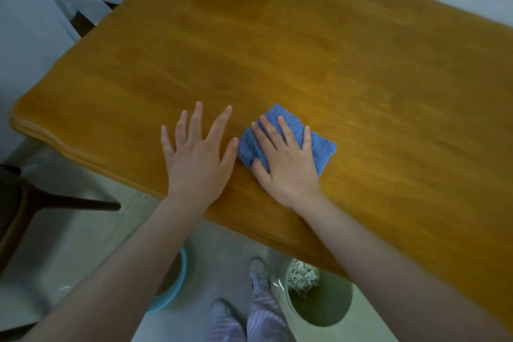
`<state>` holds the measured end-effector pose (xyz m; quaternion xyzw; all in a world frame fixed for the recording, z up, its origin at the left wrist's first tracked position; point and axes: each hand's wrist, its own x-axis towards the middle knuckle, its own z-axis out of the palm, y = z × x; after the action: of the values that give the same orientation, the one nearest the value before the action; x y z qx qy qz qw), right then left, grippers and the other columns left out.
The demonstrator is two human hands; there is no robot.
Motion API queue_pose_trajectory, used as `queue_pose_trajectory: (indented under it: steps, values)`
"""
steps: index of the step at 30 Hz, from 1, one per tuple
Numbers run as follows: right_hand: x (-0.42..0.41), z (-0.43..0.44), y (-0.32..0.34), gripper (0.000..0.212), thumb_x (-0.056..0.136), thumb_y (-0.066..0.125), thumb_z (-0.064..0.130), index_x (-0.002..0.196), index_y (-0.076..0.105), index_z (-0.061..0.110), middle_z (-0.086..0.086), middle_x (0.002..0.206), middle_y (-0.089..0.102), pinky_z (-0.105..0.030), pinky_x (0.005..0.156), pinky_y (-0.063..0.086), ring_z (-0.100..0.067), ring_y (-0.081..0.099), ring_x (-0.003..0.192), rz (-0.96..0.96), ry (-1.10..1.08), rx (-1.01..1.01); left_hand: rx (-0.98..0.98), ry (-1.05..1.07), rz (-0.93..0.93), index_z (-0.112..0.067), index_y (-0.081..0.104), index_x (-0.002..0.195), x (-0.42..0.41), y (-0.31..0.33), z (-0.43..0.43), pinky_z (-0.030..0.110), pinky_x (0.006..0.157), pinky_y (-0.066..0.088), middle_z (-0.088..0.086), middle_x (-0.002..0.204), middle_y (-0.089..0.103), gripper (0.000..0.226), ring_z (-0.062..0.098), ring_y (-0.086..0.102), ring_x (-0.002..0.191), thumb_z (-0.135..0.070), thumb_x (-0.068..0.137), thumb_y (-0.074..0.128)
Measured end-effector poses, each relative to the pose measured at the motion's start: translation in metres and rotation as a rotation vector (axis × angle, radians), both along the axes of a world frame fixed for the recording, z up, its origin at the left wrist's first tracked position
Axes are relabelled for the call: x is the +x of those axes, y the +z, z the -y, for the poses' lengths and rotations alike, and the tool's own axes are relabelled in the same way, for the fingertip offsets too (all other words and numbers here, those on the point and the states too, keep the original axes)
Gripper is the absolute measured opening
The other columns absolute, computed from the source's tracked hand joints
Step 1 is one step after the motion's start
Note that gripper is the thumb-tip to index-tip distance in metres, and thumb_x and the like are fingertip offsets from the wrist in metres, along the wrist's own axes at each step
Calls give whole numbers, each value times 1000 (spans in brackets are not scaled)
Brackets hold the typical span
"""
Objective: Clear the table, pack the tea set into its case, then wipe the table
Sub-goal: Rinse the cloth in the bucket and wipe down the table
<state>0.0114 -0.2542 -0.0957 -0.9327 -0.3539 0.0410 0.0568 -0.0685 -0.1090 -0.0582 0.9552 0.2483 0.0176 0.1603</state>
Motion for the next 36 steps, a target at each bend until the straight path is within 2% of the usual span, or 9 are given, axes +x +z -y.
queue_pose_trajectory:
  steps: [7, 13, 18, 23, 30, 36]
  values:
    - [-71, 9, -3, 68, 89, 36, 53, 151, 34, 24, 4, 159, 28, -68, 112, 13, -27, 17, 149, 1, 32, 43, 34, 20, 16, -47, 11, 149, -29, 0, 7, 53, 116, 4, 5, 162, 6, 57, 27, 1, 148, -54, 95, 27]
    - [-83, 15, -2, 67, 92, 35, 58, 152, 32, 28, 6, 160, 24, -67, 112, 12, -24, 12, 150, -29, 24, 60, 19, -19, 31, -48, 10, 149, -37, 3, 19, 53, 116, -4, 5, 162, 1, 57, 26, -6, 148, -52, 95, 28]
    - [-84, 50, -4, 65, 92, 34, 63, 149, 36, 33, 3, 160, 24, -68, 112, 15, -28, 14, 150, 9, -70, 54, 37, -59, 51, -48, 13, 149, -28, 5, 23, 53, 116, -3, 5, 162, 5, 58, 28, -2, 148, -51, 95, 33]
    - [-81, 84, -4, 66, 91, 30, 68, 151, 29, 39, 1, 162, 19, -67, 112, 13, -28, 11, 150, 14, -170, 9, 39, -100, 52, -48, 9, 150, -15, 6, 32, 53, 116, -4, 5, 162, 4, 57, 28, -3, 149, -50, 98, 33]
    - [-28, 81, -2, 67, 91, 27, 69, 151, 27, 39, 2, 162, 17, -65, 115, 7, -25, 7, 151, -12, -212, 26, 45, -160, 82, -47, 14, 150, 18, 8, 49, 54, 116, -1, 7, 161, 10, 54, 30, 2, 148, -49, 98, 31]
    - [45, 74, -5, 70, 89, 20, 70, 153, 20, 40, 5, 163, 9, -61, 116, -3, -22, -3, 151, -6, -261, 23, 1, -182, 41, -49, 8, 150, 61, 9, 55, 52, 116, -4, 4, 162, 1, 59, 27, -5, 149, -52, 96, 31]
